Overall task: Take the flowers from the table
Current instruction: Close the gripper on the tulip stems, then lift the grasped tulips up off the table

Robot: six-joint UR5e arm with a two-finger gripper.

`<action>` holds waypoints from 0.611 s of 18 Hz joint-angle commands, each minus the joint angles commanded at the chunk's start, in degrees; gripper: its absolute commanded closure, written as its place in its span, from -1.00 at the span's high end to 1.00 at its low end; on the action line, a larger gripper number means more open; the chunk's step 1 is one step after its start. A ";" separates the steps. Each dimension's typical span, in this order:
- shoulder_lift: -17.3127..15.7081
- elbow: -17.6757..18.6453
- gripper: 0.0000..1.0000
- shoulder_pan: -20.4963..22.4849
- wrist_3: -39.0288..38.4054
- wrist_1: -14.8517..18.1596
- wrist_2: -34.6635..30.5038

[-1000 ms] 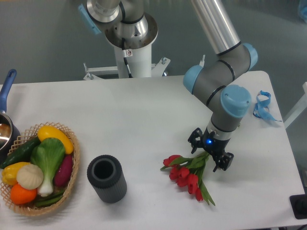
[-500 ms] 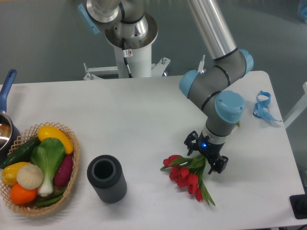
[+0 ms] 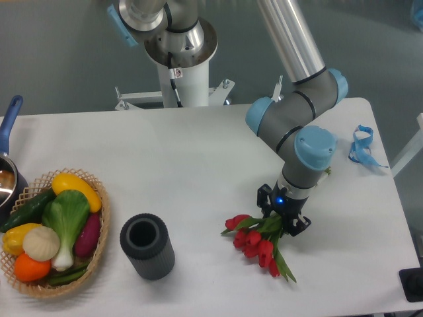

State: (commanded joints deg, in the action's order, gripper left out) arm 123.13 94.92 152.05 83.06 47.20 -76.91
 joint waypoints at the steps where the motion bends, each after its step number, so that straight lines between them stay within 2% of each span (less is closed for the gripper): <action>1: 0.00 0.00 -0.15 0.00 0.00 0.00 0.00; 7: -1.49 -1.40 -0.49 0.35 -0.35 0.70 0.09; 11: -5.70 -1.58 -0.49 0.70 -0.53 1.05 0.70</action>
State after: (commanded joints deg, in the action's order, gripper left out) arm 117.43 93.34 152.75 82.53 48.25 -76.20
